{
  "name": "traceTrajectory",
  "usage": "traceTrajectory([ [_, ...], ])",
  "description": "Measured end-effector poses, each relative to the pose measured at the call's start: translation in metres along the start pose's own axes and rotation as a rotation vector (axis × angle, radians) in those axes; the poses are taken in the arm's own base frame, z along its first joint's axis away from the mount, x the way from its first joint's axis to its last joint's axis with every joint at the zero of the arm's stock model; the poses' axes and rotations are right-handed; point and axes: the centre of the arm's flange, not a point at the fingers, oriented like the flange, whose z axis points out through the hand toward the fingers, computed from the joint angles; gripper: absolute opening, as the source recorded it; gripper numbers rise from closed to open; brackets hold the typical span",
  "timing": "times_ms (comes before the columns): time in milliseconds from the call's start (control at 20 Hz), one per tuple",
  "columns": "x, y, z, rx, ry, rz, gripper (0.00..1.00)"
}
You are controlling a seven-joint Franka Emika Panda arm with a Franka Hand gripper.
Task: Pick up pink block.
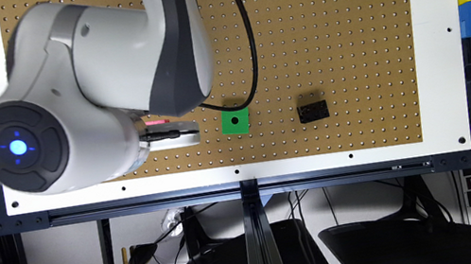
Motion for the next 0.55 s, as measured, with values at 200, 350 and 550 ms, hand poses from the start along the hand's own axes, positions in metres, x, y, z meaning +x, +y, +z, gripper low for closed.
traceTrajectory([
  [200,-0.002,0.001,-0.03,0.001,0.004,0.0,0.0],
  [350,-0.003,0.002,-0.036,0.0,0.004,0.0,0.0],
  [550,-0.003,0.002,-0.035,0.0,0.003,0.0,0.0],
])
